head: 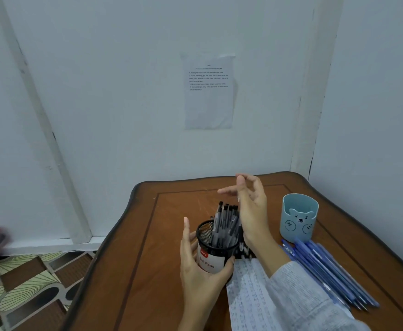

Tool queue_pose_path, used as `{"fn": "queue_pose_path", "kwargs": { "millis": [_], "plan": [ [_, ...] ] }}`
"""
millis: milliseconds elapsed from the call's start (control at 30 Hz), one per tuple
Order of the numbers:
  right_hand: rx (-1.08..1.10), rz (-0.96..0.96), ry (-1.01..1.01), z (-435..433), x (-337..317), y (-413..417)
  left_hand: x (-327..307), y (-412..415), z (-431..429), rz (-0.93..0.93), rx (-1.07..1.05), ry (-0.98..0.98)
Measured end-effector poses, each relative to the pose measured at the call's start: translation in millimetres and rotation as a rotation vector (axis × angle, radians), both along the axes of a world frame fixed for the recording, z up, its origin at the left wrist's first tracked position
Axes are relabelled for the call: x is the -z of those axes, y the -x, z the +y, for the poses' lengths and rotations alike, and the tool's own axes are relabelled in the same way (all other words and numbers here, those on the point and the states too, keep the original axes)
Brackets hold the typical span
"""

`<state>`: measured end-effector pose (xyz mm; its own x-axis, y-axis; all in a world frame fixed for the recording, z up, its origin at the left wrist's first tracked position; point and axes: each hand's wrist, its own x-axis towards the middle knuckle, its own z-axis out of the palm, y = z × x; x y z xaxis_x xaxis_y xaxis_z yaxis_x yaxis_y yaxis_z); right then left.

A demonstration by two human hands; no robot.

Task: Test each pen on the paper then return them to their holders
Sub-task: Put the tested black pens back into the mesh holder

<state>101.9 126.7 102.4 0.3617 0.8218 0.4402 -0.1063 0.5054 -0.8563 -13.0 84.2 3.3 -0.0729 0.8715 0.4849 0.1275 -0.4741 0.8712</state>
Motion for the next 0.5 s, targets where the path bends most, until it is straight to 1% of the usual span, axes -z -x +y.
{"fn": "queue_pose_path", "kwargs": {
  "millis": [133,233,300,400,467,500],
  "plan": [
    [-0.066,0.127,-0.025,-2.3,-8.1,-2.8,-2.4,0.4,-0.7,-0.023,0.010,0.010],
    [-0.031,0.101,-0.071,-8.7,-20.5,-5.4,-3.3,0.5,-1.8,-0.019,0.002,-0.002],
    [-0.031,-0.011,-0.057,-9.9,-21.1,-5.1,-4.0,-0.6,-3.1,-0.019,0.000,-0.010],
    [-0.066,-0.281,0.079,-10.3,-2.8,-7.4,-4.3,-0.5,-3.3,-0.037,-0.015,-0.023],
    [-0.123,-0.447,0.180,-13.6,10.0,-13.1,-4.2,1.0,-1.9,-0.046,-0.039,-0.023],
    [-0.189,-0.494,0.196,-16.0,13.4,-16.4,-4.1,1.9,-0.9,-0.046,-0.053,-0.019]
  ]
}}
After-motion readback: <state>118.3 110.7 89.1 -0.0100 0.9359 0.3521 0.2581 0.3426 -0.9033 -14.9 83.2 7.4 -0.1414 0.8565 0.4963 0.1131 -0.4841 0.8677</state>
